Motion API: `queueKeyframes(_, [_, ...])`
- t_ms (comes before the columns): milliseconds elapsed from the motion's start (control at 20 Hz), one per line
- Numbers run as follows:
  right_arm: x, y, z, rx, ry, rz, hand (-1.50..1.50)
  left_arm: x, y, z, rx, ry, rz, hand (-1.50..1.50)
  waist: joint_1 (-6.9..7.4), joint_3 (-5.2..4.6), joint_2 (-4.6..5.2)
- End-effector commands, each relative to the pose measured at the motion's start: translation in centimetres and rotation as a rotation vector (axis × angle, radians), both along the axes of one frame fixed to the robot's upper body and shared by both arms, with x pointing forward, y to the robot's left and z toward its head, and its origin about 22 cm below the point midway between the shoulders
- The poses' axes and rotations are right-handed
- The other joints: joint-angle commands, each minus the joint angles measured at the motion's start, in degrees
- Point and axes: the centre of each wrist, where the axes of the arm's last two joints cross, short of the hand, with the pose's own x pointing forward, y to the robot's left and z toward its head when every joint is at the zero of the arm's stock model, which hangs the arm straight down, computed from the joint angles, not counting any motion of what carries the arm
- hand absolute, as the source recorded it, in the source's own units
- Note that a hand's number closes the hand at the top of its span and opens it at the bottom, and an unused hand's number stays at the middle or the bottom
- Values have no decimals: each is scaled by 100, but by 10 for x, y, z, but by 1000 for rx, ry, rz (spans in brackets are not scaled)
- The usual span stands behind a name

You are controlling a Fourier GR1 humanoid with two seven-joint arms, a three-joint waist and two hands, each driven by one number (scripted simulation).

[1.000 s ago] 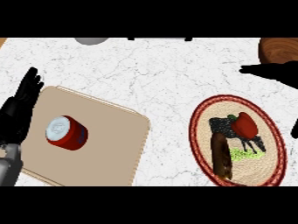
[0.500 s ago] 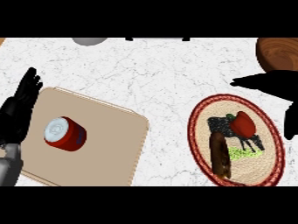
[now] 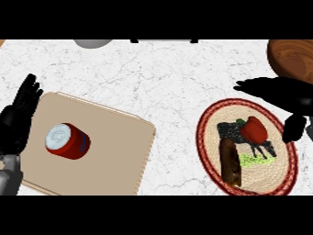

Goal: Pick the bell pepper from the placemat and place it in the bowl

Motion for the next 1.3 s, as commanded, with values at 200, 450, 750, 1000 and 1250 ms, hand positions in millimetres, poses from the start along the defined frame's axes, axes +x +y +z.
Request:
queueKeyframes(200, [-8, 1, -36, -33, 81, -1, -150, 9, 9, -1, -4, -2, -4, 0, -13, 0, 4])
queueKeyframes(450, [-3, 2, -58, -29, 85, -30, -150, 14, -4, 14, 2, -6, -17, 0, 3, 1, 6])
queueKeyframes(750, [0, -5, -66, -17, 52, -47, -150, 2, -6, -10, 14, -4, 0, 0, 0, 1, 4])
queueKeyframes(1000, [-5, 8, -70, -44, 54, -58, -150, 2, 3, -9, -9, -4, 1, 0, -7, 0, 1])
queueKeyframes(1250, [0, 9, -86, -34, 116, 31, 150, -1, -2, -4, 8, 8, -16, 0, 9, 0, 3])
